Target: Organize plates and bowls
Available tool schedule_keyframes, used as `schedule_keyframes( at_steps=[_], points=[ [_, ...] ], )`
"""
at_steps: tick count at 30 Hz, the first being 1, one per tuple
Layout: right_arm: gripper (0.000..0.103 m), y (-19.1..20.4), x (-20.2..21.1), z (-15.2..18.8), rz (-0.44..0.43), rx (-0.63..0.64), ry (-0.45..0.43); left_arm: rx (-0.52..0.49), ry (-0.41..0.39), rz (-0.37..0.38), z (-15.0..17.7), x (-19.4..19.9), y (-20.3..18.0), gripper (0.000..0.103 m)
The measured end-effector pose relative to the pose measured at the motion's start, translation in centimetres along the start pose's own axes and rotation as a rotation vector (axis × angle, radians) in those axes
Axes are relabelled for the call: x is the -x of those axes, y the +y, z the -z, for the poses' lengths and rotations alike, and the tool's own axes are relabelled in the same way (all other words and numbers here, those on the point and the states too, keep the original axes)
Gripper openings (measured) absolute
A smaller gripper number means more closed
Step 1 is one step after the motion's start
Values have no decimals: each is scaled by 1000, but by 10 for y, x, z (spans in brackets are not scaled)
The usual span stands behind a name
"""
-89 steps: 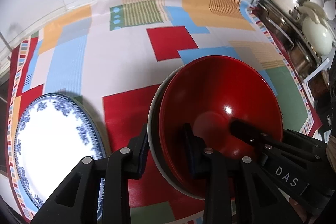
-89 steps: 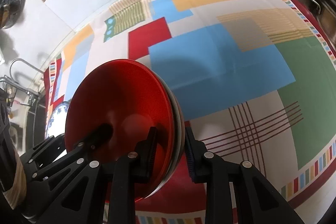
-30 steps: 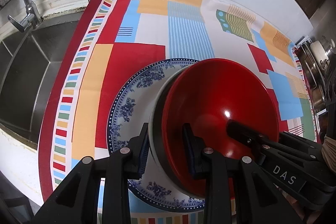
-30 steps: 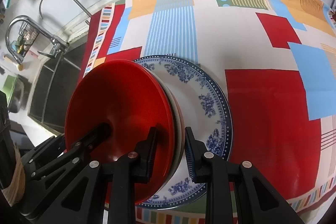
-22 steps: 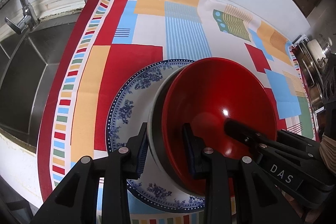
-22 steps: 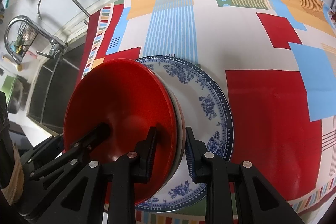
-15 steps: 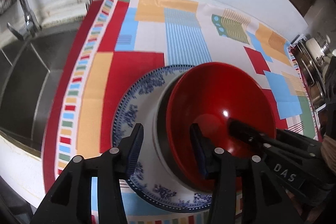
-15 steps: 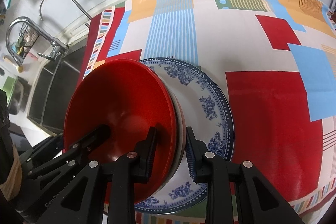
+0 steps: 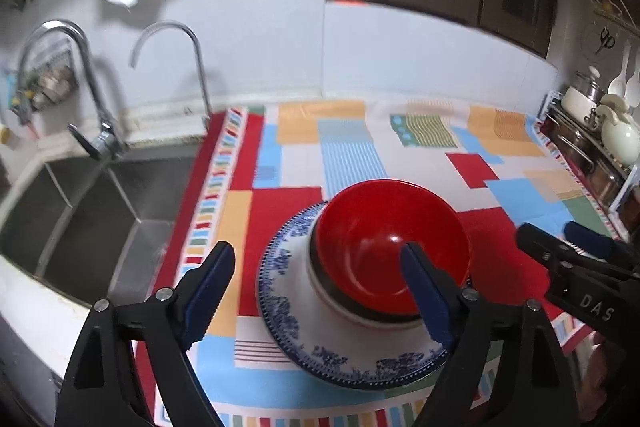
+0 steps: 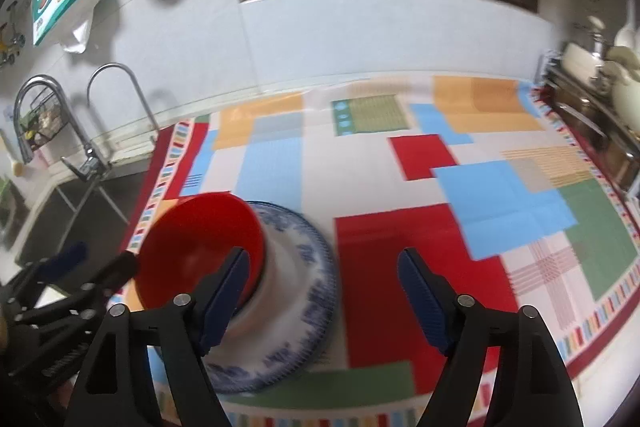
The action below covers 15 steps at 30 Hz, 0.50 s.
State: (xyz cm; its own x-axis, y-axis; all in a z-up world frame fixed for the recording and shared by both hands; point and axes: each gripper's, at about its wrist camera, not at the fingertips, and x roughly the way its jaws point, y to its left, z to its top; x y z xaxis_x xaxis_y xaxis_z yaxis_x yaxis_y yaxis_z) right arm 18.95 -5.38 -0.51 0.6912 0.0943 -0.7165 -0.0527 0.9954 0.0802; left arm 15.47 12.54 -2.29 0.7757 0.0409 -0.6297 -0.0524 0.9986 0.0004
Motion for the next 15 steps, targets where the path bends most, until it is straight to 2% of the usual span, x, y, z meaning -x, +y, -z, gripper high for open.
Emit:
schedule_keyframes(
  at_steps=[2,6,9,15],
  points=[
    [78,-7,10,10,28,10,-21,-17,-35,-16,10,10,-5,90],
    [83,-15,33,26,58,56,-59,-10,-56,-35,26,29,-14,91],
    [84,-18,51,37,51,97,-96,3,-81,-53,35,46,-24,97],
    [88,-35,89,58,27,104,-155,-12,-116,-66,55,81,-46,98]
  ],
)
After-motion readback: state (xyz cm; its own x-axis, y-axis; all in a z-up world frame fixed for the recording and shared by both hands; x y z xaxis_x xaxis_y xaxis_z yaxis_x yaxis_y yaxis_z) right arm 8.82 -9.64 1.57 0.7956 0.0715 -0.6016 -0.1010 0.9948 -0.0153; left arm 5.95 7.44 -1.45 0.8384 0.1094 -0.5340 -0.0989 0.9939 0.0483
